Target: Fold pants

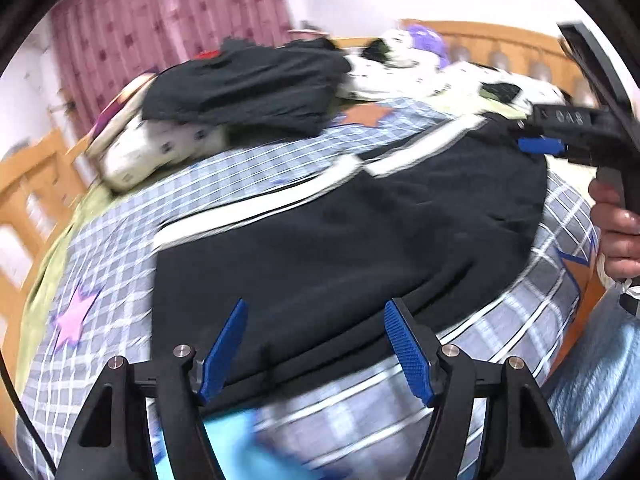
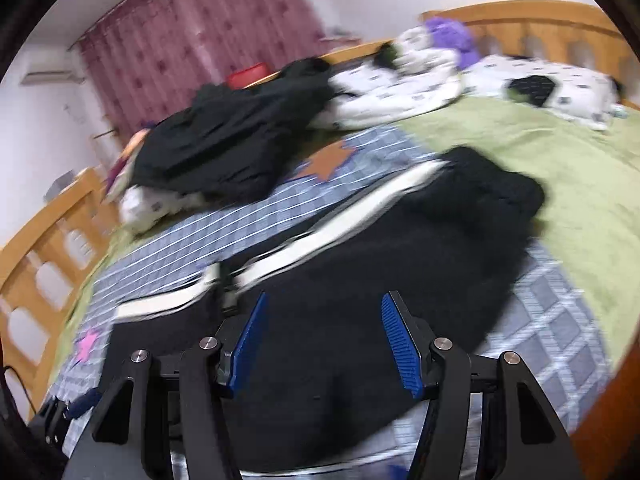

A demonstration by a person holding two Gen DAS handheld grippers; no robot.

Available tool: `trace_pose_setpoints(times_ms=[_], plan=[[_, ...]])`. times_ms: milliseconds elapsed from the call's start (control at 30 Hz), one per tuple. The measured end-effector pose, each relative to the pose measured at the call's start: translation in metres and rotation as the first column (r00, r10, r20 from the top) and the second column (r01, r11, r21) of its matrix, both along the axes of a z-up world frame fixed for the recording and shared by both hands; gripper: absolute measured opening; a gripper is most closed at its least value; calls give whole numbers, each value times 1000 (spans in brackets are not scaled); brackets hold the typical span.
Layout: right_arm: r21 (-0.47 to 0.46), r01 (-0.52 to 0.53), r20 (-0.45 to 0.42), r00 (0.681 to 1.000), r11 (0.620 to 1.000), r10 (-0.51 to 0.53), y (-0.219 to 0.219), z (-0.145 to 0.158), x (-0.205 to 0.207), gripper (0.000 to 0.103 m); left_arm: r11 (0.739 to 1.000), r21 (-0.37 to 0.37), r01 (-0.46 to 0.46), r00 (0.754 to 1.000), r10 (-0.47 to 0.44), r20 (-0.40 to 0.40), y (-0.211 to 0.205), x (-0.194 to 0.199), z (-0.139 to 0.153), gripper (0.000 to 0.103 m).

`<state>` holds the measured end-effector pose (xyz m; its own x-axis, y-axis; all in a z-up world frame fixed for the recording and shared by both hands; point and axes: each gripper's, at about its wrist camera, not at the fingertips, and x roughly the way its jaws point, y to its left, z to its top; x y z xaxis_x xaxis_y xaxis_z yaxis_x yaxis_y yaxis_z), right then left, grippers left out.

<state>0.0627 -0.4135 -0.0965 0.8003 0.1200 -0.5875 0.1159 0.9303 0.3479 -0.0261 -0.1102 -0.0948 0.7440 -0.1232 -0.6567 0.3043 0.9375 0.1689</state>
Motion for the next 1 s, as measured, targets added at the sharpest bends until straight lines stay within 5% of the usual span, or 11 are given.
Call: trace_pose_setpoints(times_ms=[133, 267, 400, 467, 633, 767, 867, 1000], plan=[[-16, -104, -16, 995, 994, 103, 39, 2, 13, 59, 987, 59, -150, 989, 151, -4, 47, 12, -3, 70], [16, -245, -85, 966, 969, 245, 80, -11, 26, 57, 971, -21, -239, 969, 237, -69, 100, 25, -8, 70], [-178, -281, -220, 945, 943, 240, 118, -41, 34, 13, 926, -184, -330, 941, 306, -147, 142, 30, -20, 70], [-227, -298, -281, 931, 927, 231, 123, -58, 35, 13, 910, -222, -350, 934, 321, -157, 152, 30, -23, 70], [-239, -320, -261, 931, 917, 256, 119, -56, 19, 13, 913, -254, -320, 945, 288, -155, 151, 47, -26, 70], [-216, -265, -213, 952, 940, 219, 107, -45, 7, 23, 907, -212, -365, 902, 287, -323, 141, 64, -68, 71], [-193, -229, -218, 958, 954, 186, 104, -47, 6, 26, 904, -228, -363, 907, 287, -307, 141, 60, -69, 72], [-310, -248, -246, 953, 918, 175, 120, -49, 1, 28, 886, -276, -373, 904, 280, -323, 151, 61, -60, 72]])
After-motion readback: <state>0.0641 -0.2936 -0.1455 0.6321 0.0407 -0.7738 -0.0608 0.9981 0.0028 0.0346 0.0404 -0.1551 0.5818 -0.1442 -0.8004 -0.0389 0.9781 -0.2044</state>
